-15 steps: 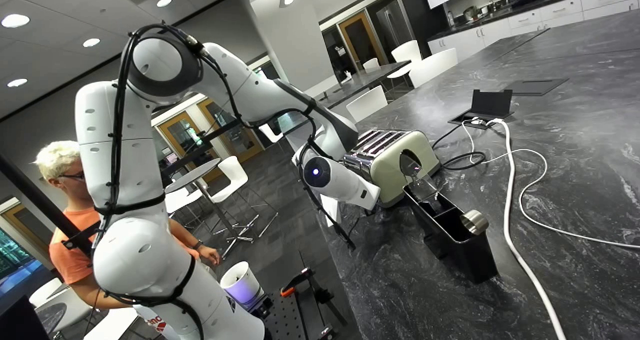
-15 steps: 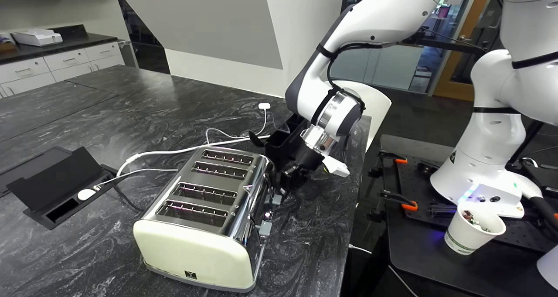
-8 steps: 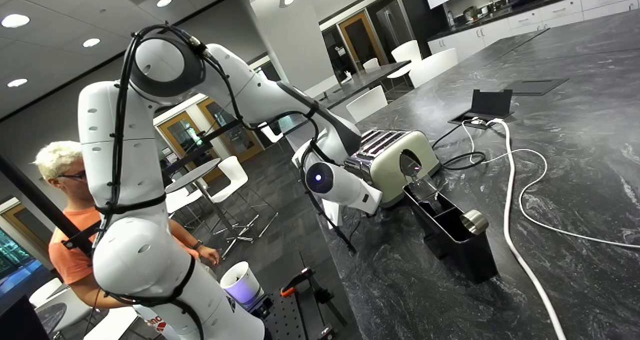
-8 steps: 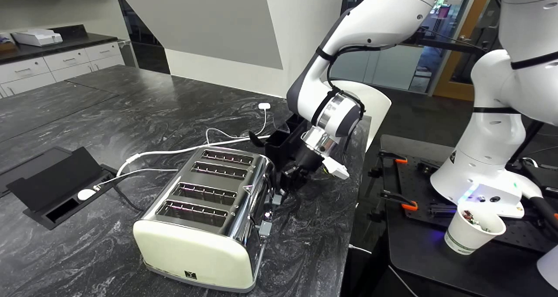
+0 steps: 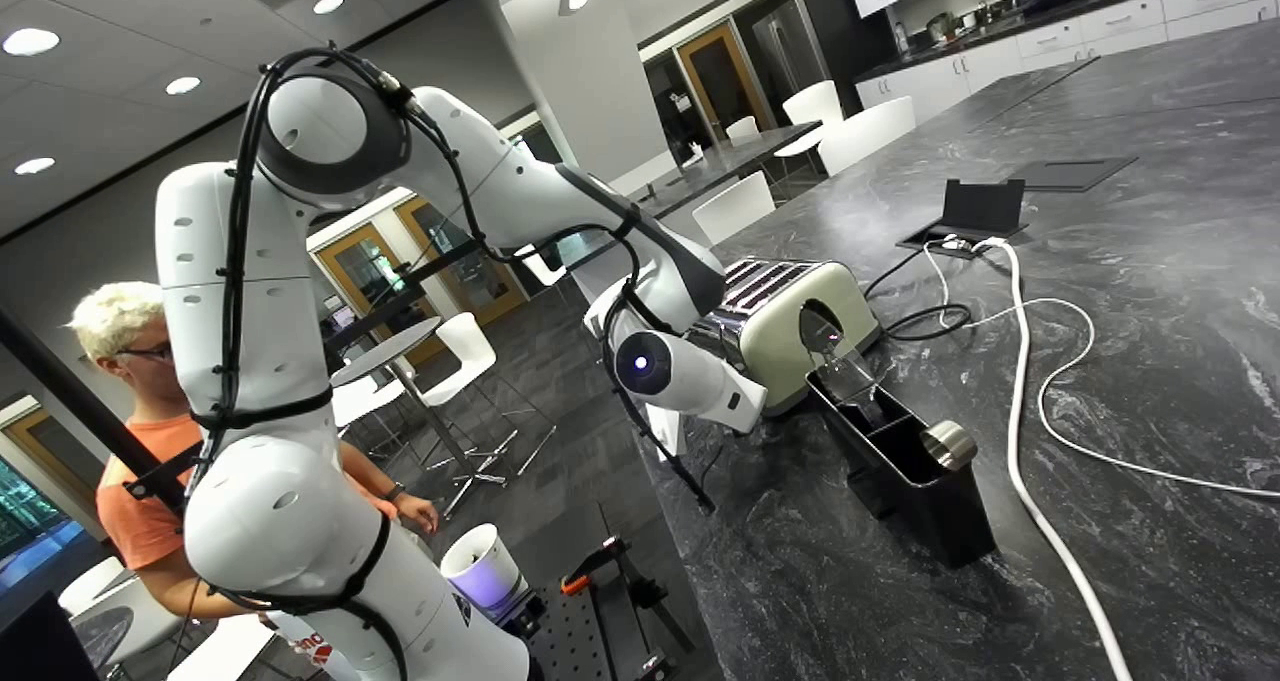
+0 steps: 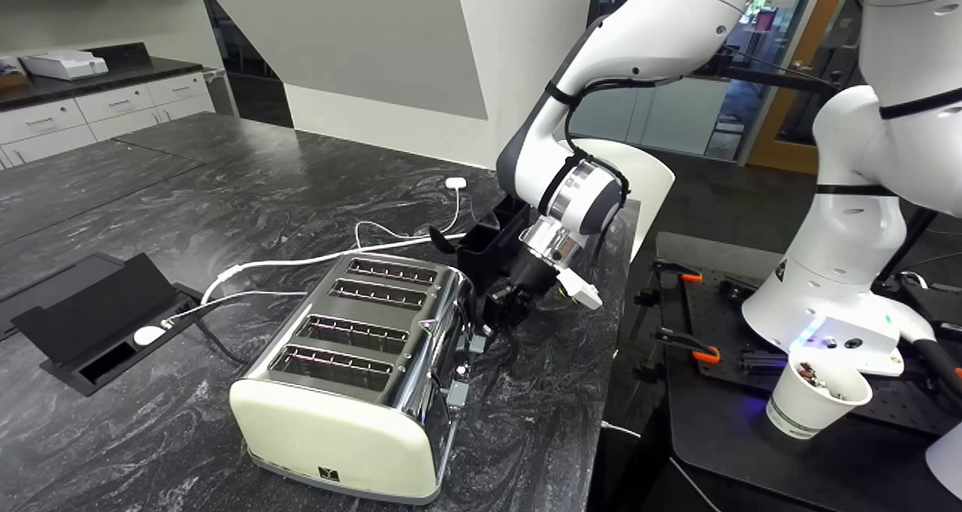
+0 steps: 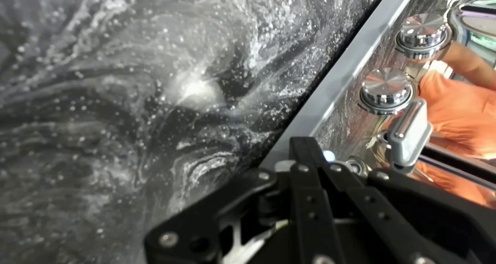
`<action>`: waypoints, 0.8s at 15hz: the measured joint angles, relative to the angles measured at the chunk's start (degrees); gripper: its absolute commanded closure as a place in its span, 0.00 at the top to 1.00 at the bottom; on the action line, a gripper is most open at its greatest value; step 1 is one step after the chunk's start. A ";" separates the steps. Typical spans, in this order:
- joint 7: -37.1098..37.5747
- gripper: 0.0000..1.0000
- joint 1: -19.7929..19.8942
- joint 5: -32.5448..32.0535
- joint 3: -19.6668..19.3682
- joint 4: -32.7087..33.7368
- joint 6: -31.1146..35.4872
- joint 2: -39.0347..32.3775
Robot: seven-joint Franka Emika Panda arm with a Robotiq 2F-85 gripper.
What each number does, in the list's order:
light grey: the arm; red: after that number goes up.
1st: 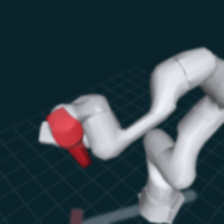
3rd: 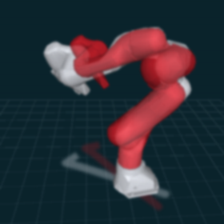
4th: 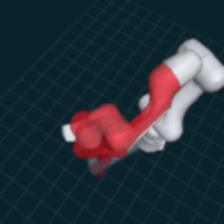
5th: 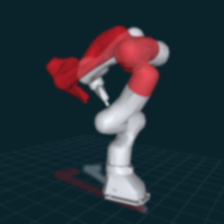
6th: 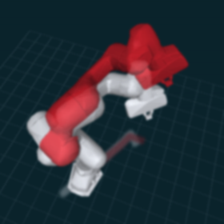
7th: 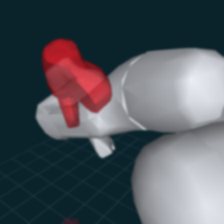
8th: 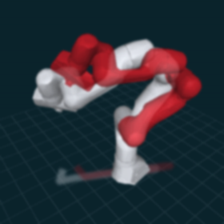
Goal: Push the button to release the toaster lever
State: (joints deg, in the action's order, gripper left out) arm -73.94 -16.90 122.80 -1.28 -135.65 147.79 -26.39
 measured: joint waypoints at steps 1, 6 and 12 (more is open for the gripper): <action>0.00 0.00 0.14 -0.33 0.00 -0.04 -0.27 0.01; 0.00 0.00 0.73 -3.65 0.01 -0.08 -1.21 0.05; 0.00 0.00 1.38 -6.13 0.08 -0.08 -3.24 0.15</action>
State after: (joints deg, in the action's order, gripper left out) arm -73.94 -15.52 116.67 -1.20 -135.72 144.55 -26.23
